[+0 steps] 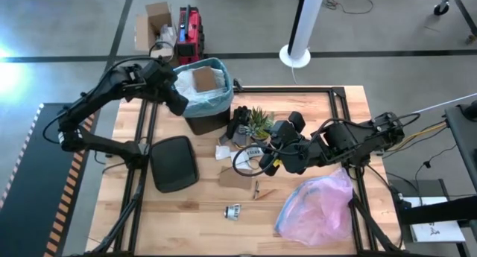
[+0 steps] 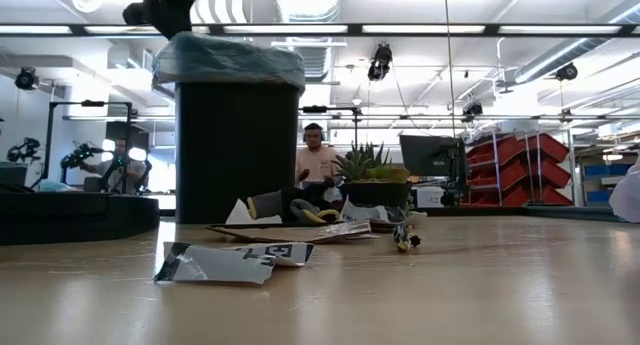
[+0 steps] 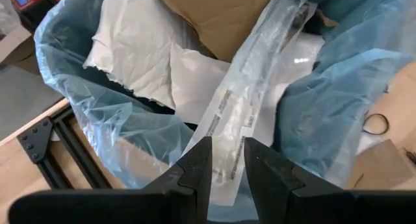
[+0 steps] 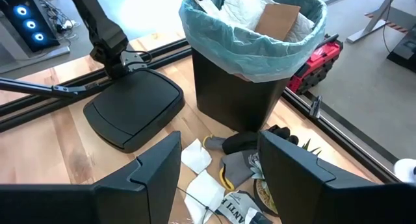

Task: Place trash/remove bag and relplace
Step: Put the white plastic into the trash bin

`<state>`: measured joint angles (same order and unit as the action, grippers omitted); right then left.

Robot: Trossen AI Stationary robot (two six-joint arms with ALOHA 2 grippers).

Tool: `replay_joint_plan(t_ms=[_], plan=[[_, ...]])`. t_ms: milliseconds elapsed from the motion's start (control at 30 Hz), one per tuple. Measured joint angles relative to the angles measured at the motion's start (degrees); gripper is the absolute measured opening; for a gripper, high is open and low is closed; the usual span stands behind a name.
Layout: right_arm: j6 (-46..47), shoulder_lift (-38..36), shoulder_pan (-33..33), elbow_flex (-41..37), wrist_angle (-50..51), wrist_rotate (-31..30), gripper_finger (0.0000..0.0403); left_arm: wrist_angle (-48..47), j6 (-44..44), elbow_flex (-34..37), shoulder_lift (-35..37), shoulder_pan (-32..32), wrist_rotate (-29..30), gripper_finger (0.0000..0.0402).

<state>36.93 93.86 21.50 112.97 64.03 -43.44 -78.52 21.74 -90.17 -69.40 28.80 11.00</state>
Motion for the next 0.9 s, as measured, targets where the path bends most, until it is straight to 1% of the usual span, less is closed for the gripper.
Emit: replay_joint_plan(t_ms=[233,533,700,900], plan=[[0.0,0.0,0.0,0.0,0.0,0.0,0.0190,0.4,-0.4,0.0,-4.0,0.0,0.5,0.0075],[0.1,0.0,0.2,0.0,0.0,0.1,0.0190,3.4,-1.7,0.0,-8.1,0.0,0.6,0.0075],[0.2,0.0,0.3,0.0,0.0,0.1,0.0190,3.7,-2.4,0.0,-8.0,0.0,0.6,0.0075],[0.1,0.0,0.3,0.0,0.0,0.1,0.0190,5.6,-2.8,0.0,-4.0,0.0,0.6,0.0075]])
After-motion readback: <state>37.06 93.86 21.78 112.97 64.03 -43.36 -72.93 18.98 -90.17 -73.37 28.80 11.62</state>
